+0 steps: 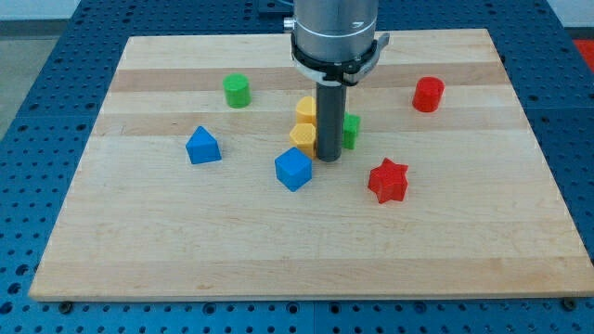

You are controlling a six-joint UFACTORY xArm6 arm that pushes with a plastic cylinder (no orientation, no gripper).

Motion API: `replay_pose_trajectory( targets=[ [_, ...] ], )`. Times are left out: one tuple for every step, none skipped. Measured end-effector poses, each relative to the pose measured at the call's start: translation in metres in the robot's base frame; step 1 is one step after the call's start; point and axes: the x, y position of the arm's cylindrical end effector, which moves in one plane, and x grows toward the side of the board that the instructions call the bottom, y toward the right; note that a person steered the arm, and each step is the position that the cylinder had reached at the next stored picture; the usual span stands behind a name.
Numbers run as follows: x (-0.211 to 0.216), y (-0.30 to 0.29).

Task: Move the green star to the green circle

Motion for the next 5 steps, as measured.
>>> replay_pose_trajectory(
  targets=[
    [-0.007, -0.001],
    [-0.020, -0.001],
    [-0.023, 0.006],
    [-0.021, 0.025],
    [-0.019, 0.045]
  ],
)
